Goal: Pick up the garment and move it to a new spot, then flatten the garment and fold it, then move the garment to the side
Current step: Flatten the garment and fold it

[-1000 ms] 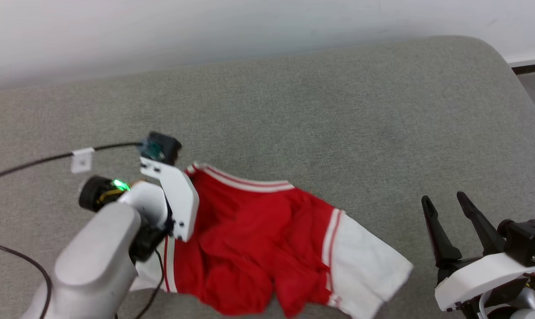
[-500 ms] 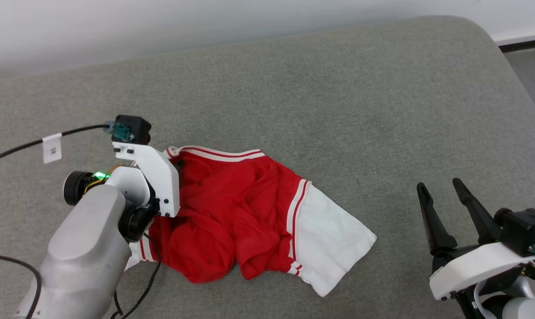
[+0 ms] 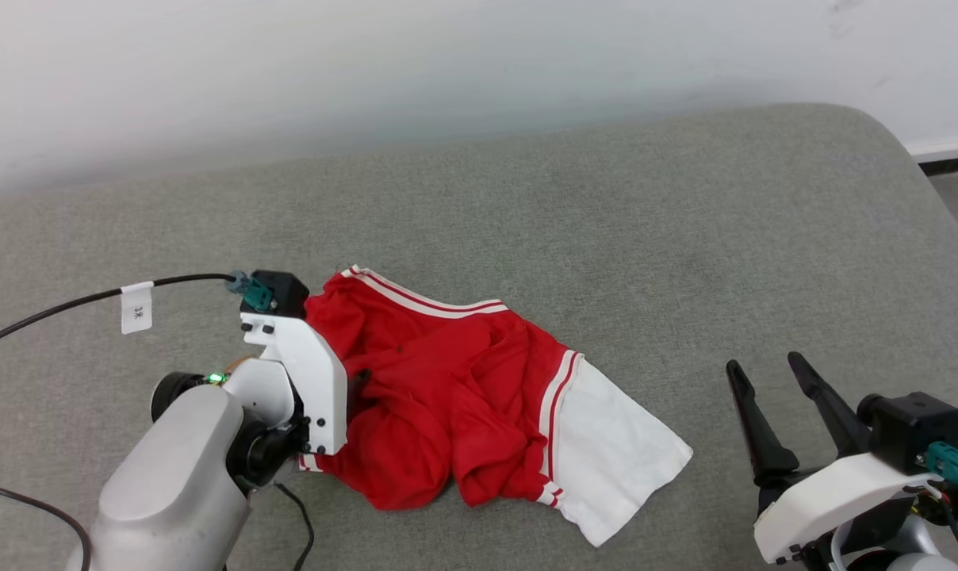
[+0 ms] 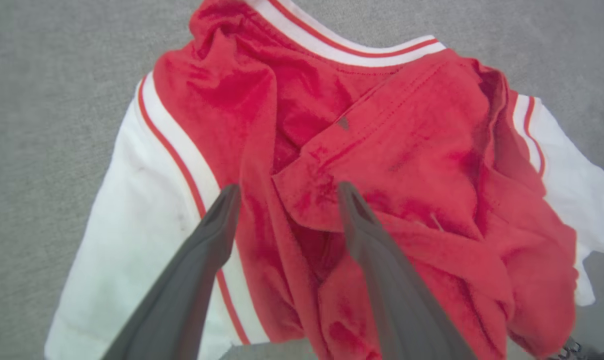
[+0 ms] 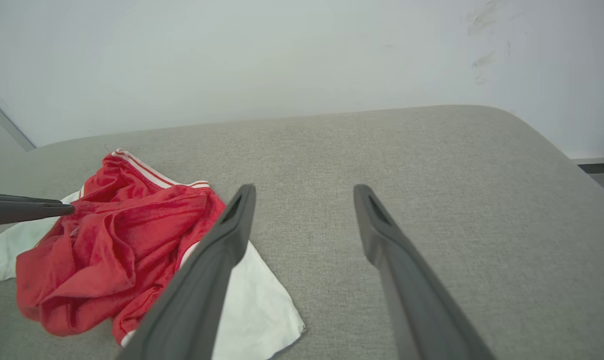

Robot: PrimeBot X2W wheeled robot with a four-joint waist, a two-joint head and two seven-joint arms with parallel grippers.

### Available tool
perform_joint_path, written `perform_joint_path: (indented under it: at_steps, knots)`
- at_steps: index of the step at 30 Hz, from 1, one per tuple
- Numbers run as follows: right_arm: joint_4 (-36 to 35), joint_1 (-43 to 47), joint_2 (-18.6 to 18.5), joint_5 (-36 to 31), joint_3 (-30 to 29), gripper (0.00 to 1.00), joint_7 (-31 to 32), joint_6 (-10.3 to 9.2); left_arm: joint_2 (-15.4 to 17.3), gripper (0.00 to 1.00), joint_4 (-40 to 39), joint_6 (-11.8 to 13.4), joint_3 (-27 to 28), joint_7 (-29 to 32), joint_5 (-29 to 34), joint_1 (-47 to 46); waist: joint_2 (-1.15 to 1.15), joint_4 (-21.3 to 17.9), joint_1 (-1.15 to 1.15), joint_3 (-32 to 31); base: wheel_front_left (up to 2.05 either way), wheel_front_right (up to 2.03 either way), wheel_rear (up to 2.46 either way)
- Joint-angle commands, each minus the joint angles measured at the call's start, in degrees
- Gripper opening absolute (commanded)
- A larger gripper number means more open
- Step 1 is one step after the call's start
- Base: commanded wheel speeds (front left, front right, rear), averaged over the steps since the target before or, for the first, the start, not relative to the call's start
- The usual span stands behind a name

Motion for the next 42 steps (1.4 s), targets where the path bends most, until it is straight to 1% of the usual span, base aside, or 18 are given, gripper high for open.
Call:
perform_joint_path:
  at_steps: [1,6,10,11,13,14,20,24,27,31,37,40,42]
  knots:
    - [-0.3,0.5,0.0,0.2,0.2,1.0,0.2,-0.04,0.4,1.0,-0.7,0.3,-0.2,1.1,-0.4,0.8,0.0,0.2,0.0,-0.2,0.0,0.0,0.0]
    - [-0.4,0.5,0.0,0.9,0.8,1.0,0.7,-0.04,1.4,1.0,-4.1,1.3,-0.5,7.4,-2.6,2.6,0.0,-1.0,0.0,0.9,0.0,0.0,0.0]
    - [0.2,0.3,0.2,1.3,1.0,1.0,0.7,-0.04,1.9,1.0,-6.2,1.8,-0.6,9.5,-3.5,3.1,0.0,-2.4,0.0,2.1,0.0,0.0,0.0]
    - [0.3,0.2,0.3,1.4,1.1,1.0,0.6,-0.04,1.8,0.98,-6.6,1.8,-0.4,9.6,-3.8,3.1,0.0,-2.7,0.0,2.4,0.0,0.0,0.0]
    - [0.8,0.0,0.4,1.7,1.0,1.0,0.3,-0.04,2.4,0.42,-7.0,1.4,-0.9,10.2,-3.4,2.8,0.0,-3.3,0.0,2.9,0.0,0.0,0.0]
    - [1.0,-0.2,0.4,1.7,1.1,1.0,0.1,-0.04,2.5,0.0,-7.2,1.4,-0.9,10.1,-3.4,2.6,0.0,-3.6,0.0,3.0,0.0,0.0,0.0]
    - [2.1,-0.2,0.6,2.2,0.1,1.0,-0.3,-0.04,3.9,0.0,-9.7,1.9,-1.4,7.6,-0.6,1.1,0.0,-3.6,0.0,3.0,0.0,0.0,0.0]
    - [2.6,-0.1,0.7,2.2,-0.9,1.0,0.2,-0.04,4.9,0.0,-13.0,2.9,-1.4,5.0,1.5,1.3,0.0,-2.3,0.0,1.8,0.0,0.0,0.0]
    - [2.6,0.3,0.6,2.0,-1.7,1.0,0.5,-0.04,5.6,0.0,-16.8,3.8,-1.5,3.3,2.5,3.2,0.0,-0.8,0.0,0.4,0.0,0.0,0.0]
    - [2.2,1.2,0.6,1.8,-2.7,1.0,1.2,-0.04,6.9,0.0,-23.3,5.6,-2.2,1.4,3.6,8.6,0.0,1.2,0.0,-1.6,0.0,0.0,0.0]
    - [1.3,2.8,0.8,1.5,-4.1,1.0,2.3,-0.03,8.2,0.0,-32.0,8.8,-5.5,0.3,4.2,20.8,0.0,4.2,0.0,-3.7,0.0,0.0,0.0]
    - [0.7,3.3,0.9,1.4,-4.6,1.0,2.9,-0.04,7.4,0.0,-33.6,10.0,-7.7,0.5,3.7,26.0,0.0,5.3,0.0,-4.2,0.0,0.0,0.0]
    - [0.3,3.5,1.0,1.3,-4.5,1.0,3.5,-0.04,7.3,0.0,-33.2,10.7,-8.6,0.3,3.9,28.4,0.0,5.8,0.0,-4.3,0.0,0.0,0.0]
